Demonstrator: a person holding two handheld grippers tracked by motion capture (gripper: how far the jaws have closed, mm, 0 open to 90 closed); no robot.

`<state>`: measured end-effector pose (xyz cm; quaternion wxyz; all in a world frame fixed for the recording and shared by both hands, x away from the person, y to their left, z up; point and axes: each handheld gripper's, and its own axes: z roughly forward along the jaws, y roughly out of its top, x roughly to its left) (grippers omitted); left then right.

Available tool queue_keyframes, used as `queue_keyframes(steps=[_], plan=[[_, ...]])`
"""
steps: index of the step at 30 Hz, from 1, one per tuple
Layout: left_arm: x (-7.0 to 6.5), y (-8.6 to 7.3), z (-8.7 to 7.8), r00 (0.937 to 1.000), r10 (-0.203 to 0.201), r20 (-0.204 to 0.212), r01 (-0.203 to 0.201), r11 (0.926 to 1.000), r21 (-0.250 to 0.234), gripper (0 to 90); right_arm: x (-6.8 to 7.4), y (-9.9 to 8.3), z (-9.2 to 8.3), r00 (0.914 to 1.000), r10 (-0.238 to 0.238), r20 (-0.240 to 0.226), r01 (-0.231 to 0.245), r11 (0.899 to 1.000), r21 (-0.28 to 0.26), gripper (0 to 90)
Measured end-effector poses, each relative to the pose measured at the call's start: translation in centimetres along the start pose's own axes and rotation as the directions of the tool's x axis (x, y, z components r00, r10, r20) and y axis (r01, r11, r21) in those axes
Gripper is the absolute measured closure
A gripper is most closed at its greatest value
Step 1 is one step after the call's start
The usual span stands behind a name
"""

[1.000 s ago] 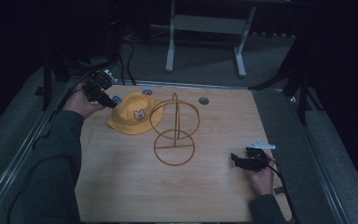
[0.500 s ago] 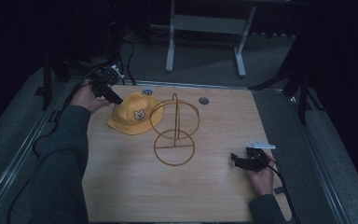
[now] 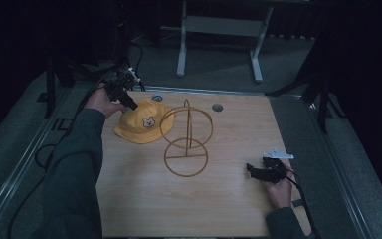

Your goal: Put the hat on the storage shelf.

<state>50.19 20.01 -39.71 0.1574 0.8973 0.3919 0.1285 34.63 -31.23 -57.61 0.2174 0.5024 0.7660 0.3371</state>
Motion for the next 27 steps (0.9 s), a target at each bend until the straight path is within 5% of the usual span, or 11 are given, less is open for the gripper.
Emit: queue_keyframes(steps=[14, 27], plan=[[-0.2, 2.6, 1.7, 0.9996, 0.002, -0.027, -0.001, 1.0000, 0.007, 58.6, 0.0, 0.0, 0.0, 1.0000, 0.000, -0.002, 0.000, 1.000, 0.001, 22.7], [-0.2, 4.1, 5.2, 0.9993, 0.011, -0.036, -0.009, 0.9970, 0.077, 56.5, -0.1, 0.0, 0.0, 1.0000, -0.006, -0.007, 0.006, 1.000, 0.002, 22.0]])
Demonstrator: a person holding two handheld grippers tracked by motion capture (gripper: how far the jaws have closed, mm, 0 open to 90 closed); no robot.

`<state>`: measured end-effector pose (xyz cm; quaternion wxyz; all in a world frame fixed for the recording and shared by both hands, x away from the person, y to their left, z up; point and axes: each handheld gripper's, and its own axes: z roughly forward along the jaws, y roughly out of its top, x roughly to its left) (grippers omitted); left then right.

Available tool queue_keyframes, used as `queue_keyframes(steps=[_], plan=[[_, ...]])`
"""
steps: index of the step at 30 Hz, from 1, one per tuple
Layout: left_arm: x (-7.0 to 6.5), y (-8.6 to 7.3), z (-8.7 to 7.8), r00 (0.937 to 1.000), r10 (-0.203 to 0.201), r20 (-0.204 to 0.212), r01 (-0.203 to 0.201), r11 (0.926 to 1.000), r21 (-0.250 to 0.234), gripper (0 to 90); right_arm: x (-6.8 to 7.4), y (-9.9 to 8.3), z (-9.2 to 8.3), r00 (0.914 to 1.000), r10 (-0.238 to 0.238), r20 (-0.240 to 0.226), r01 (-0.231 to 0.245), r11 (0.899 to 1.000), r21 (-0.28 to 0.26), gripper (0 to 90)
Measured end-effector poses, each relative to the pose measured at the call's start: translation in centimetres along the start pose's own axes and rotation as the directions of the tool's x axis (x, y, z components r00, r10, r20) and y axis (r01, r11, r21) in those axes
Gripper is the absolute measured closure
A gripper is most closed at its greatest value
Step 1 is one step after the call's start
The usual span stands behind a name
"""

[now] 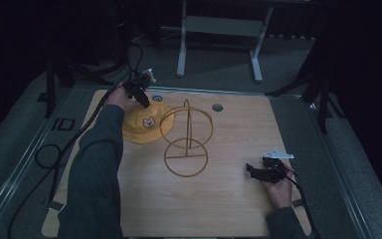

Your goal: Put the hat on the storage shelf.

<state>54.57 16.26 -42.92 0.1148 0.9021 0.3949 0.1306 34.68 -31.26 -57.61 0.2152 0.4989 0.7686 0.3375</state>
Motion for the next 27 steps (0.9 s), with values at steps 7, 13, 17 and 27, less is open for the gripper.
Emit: queue_keyframes(steps=[7, 13, 17, 27], plan=[[-0.2, 0.0, 0.3, 0.9994, 0.020, -0.026, -0.019, 0.9992, 0.036, 74.8, 0.0, 0.0, 0.0, 1.0000, 0.000, 0.000, 0.000, 1.000, 0.000, 22.0], [-0.4, -0.2, -0.1, 0.9988, 0.043, -0.022, -0.042, 0.9972, 0.063, 84.3, 0.0, 0.0, 0.0, 1.0000, 0.000, 0.000, 0.000, 1.000, 0.000, 22.0], [-0.5, -0.4, -0.7, 0.9992, 0.039, -0.011, -0.038, 0.9970, 0.068, 84.5, 0.0, 0.0, 0.0, 1.0000, 0.000, 0.000, 0.000, 1.000, 0.000, 22.0], [-0.6, -0.5, -4.0, 0.9992, 0.032, 0.023, -0.033, 0.9988, 0.035, 84.6, 0.0, 0.0, 0.0, 1.0000, 0.001, 0.000, -0.001, 1.000, 0.000, 22.0]])
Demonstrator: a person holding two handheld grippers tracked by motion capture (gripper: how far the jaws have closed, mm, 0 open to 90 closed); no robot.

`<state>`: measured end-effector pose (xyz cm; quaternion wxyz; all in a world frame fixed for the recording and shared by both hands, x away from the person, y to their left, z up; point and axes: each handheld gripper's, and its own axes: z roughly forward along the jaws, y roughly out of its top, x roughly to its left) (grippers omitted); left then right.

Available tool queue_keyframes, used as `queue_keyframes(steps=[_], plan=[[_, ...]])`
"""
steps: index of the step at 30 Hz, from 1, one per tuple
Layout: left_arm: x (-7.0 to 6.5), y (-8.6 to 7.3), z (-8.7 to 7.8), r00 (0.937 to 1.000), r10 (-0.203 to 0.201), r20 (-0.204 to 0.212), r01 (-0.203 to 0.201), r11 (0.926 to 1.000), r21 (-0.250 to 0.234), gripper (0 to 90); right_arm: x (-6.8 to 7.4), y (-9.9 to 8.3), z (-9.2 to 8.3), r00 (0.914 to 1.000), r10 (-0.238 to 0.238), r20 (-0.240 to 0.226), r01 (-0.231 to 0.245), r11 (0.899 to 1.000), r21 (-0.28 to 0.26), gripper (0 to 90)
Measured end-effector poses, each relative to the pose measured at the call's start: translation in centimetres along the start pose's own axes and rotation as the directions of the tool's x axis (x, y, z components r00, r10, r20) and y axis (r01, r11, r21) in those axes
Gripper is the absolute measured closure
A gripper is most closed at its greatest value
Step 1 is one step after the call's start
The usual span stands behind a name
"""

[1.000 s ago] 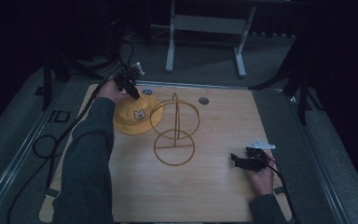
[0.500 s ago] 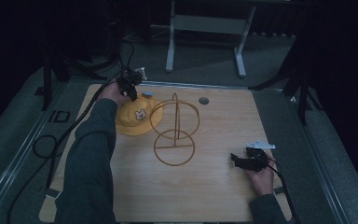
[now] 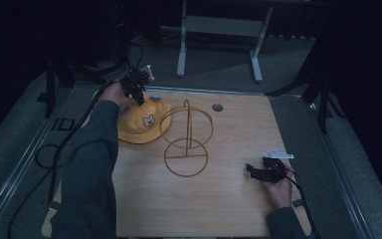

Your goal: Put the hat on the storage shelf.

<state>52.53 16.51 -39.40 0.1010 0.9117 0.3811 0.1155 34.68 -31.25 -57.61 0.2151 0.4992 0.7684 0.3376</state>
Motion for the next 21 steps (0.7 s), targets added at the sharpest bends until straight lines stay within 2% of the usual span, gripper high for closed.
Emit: queue_keyframes(steps=[13, 21], plan=[[0.1, -1.1, -3.9, 0.9999, -0.011, -0.001, 0.011, 0.9984, -0.055, 84.6, 0.0, 0.0, 0.0, 1.0000, -0.002, 0.001, 0.002, 1.000, -0.001, 22.0], [0.2, -1.8, -5.6, 1.0000, 0.000, -0.009, -0.001, 0.9988, -0.049, 84.6, 0.0, 0.0, 0.0, 1.0000, -0.002, 0.001, 0.002, 1.000, -0.001, 22.0]])
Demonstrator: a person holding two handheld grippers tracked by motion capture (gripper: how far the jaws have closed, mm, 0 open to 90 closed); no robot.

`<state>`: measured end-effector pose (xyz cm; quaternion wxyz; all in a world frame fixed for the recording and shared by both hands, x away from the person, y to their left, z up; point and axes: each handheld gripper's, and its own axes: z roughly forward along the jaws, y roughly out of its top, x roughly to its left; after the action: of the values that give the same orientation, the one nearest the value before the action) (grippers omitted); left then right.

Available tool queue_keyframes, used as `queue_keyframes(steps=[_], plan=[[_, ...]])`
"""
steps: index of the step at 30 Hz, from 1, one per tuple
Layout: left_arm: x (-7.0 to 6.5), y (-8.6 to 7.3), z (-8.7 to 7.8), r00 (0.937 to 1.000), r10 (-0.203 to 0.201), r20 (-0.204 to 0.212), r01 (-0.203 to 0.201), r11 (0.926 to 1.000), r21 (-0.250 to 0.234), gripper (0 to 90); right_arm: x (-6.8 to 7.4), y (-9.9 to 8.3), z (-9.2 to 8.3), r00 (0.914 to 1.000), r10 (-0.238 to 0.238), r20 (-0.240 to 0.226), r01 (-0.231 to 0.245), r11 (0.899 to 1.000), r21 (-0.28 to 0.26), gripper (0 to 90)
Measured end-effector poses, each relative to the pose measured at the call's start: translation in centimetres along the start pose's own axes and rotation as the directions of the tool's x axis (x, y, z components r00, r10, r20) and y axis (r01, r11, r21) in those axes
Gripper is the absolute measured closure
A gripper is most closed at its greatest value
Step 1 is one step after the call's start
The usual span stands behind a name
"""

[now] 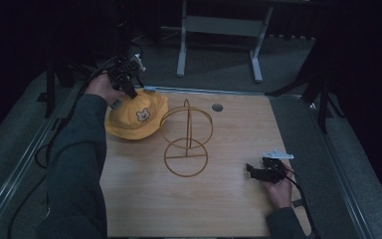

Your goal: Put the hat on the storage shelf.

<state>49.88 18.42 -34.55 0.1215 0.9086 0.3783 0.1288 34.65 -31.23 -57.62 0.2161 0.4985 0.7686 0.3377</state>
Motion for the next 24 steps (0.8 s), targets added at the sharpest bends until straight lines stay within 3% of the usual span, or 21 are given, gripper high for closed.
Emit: queue_keyframes(steps=[24], plan=[[-0.1, -1.0, -3.8, 0.9991, 0.042, 0.005, -0.042, 0.9978, -0.052, 84.5, 0.0, 0.0, 0.0, 1.0000, 0.001, -0.001, -0.001, 1.000, 0.002, 21.9]])
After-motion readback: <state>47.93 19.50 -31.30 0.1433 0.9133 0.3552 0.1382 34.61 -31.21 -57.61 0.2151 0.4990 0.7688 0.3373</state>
